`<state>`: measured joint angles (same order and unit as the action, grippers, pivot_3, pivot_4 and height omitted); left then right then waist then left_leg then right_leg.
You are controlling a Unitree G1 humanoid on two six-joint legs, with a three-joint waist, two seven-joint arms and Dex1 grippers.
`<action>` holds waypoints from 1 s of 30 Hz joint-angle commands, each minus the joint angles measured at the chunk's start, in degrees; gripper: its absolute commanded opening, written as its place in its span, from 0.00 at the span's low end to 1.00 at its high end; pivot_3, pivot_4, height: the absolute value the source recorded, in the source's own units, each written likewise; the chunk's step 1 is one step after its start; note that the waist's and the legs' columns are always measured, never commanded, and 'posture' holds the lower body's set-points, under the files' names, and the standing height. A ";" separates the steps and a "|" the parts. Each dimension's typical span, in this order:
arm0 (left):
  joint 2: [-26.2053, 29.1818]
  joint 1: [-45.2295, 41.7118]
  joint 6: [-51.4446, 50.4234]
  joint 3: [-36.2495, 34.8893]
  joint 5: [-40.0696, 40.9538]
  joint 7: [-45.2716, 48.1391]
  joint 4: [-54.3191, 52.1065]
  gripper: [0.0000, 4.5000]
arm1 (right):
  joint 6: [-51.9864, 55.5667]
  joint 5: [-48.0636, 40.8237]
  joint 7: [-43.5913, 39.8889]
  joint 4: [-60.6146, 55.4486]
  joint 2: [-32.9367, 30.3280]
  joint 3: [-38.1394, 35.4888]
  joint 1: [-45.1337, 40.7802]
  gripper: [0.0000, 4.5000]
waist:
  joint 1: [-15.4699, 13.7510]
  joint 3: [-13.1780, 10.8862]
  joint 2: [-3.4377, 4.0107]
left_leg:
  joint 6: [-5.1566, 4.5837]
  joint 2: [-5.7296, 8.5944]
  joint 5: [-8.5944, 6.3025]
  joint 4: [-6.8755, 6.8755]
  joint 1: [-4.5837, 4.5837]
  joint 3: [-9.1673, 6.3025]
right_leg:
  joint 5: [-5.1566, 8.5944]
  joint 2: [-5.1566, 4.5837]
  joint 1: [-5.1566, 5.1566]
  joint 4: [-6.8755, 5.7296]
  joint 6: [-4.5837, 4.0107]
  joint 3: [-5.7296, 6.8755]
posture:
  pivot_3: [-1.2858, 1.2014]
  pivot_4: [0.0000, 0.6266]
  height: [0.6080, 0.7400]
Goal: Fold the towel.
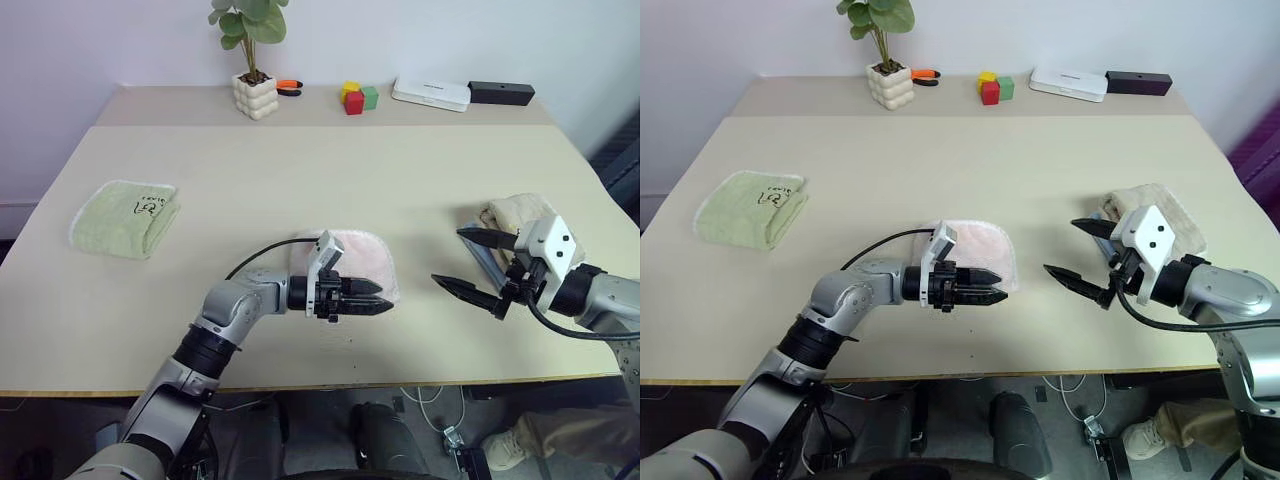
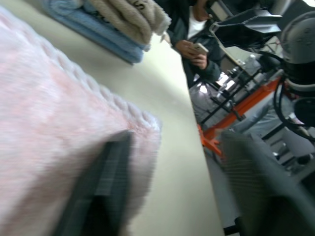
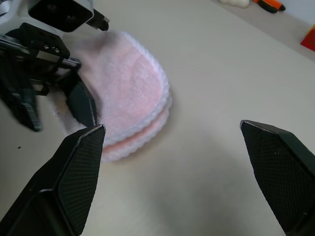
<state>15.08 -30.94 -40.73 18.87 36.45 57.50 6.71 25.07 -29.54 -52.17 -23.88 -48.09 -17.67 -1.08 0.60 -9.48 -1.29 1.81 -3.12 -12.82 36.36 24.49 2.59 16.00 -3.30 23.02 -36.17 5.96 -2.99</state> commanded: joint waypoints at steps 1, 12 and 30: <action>0.61 -0.44 -1.67 -3.58 1.82 0.75 -3.56 0.99 | -0.40 -0.70 0.85 -1.10 0.15 -0.70 -1.81 1.00 | 0.01 0.00 0.00 | 0.00 0.00 0.00 0.00 0.00 0.00 | 0.00 0.00 0.00 -0.01 0.00 0.00 | 0.52 0.24 1.00; 4.16 -1.79 -9.74 -19.60 12.83 -4.82 -10.81 0.94 | 1.18 -2.10 9.46 3.84 8.70 2.71 -14.20 1.00 | -0.01 0.00 0.01 | 0.00 -0.01 0.01 0.04 -0.03 -0.17 | -0.06 0.09 -0.02 -0.13 0.23 0.01 | 0.52 0.24 1.00; -9.73 3.34 8.43 -18.96 -5.88 -27.35 -4.04 0.00 | 0.59 17.75 44.69 0.94 40.79 24.25 -9.17 0.01 | 0.14 0.02 0.02 | 0.14 0.02 0.09 -0.01 0.02 -0.18 | -0.26 0.07 0.06 -0.21 0.56 0.02 | 0.52 0.24 1.00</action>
<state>5.47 -27.67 -34.04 -0.91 31.92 30.56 4.58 27.18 -13.69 -8.34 -20.71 -7.63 5.12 -10.19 0.75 -9.46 -1.27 1.95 -3.09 -12.73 36.35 24.50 2.41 15.74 -3.23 23.08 -36.38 6.52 -2.97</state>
